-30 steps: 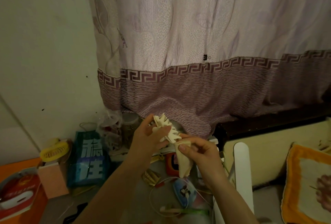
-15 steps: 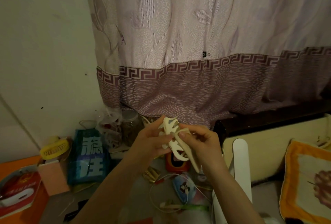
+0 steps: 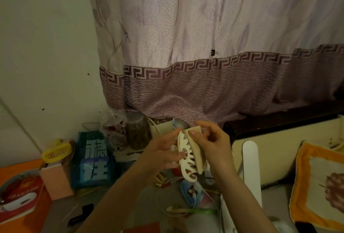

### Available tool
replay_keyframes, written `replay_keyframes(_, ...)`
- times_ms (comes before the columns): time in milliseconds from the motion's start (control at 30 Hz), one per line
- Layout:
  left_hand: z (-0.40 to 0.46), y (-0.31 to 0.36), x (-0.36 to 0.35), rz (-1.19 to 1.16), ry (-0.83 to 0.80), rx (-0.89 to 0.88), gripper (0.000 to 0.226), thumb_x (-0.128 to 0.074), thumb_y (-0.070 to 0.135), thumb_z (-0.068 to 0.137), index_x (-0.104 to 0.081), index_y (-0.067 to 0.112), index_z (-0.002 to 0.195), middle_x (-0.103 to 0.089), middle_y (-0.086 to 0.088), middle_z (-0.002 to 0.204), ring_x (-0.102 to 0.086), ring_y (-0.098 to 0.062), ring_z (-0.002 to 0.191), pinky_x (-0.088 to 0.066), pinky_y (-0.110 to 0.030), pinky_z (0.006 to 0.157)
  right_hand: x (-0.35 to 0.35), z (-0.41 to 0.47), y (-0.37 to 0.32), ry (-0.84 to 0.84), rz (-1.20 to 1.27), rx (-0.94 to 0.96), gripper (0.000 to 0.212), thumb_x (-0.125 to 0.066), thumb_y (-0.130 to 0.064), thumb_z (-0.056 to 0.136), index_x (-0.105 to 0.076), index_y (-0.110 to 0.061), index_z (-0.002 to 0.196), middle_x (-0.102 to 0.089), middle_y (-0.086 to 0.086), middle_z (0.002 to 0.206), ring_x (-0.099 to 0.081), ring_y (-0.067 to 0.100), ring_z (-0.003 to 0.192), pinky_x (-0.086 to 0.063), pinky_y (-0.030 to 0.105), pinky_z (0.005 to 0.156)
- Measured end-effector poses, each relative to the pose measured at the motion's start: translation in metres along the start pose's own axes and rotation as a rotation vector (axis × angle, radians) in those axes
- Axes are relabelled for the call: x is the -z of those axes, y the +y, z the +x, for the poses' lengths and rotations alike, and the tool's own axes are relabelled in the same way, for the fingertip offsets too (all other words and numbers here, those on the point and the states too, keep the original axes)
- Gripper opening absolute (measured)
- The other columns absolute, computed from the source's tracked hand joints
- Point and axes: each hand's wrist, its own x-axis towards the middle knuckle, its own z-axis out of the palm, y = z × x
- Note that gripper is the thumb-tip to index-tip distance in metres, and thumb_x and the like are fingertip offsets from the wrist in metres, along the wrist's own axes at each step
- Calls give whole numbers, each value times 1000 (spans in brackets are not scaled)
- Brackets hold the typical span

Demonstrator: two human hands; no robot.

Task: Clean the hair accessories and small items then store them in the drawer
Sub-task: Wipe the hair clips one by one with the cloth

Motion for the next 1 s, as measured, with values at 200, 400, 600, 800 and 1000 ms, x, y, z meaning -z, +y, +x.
replay_keyframes(200,5,-3,1,-26,59,-8,60,-67,7,65,-57,35,117,-69,12,112,-65,-18,106,-52,-43,91,2,-5,12,-12,28,-66,12,-74,-6,78,-62,-8,79,-54,7,69,-55,17,64,-50,27,58)
replay_keyframes(400,7,-2,-1,-80,108,-44,58,-67,-5,71,-60,29,117,-70,1,112,-67,-22,103,-53,-43,89,5,-9,20,-51,54,-107,21,-76,-5,75,-59,-15,69,-51,-9,57,-54,12,61,-48,26,58)
replay_keyframes(600,9,-2,3,-72,160,-63,52,-55,-12,82,-61,29,113,-74,1,98,-69,-19,94,-58,-37,78,6,-16,29,-109,-1,-148,40,-78,-1,72,-45,-17,55,-39,-7,52,-38,9,52,-36,26,54)
replay_keyframes(800,10,-3,9,-119,192,-66,60,-66,2,69,-57,29,122,-73,-2,102,-68,-24,99,-53,-47,89,9,-17,29,-135,-21,-202,40,-79,-2,70,-53,-22,47,-52,3,56,-50,20,60,-45,35,63)
replay_keyframes(1000,9,-6,9,-111,140,-48,65,-68,-3,76,-50,19,134,-67,-11,117,-64,-28,108,-52,-48,92,12,-5,17,-78,92,-165,27,-78,-15,67,-53,-15,57,-55,16,69,-56,23,66,-50,31,63)
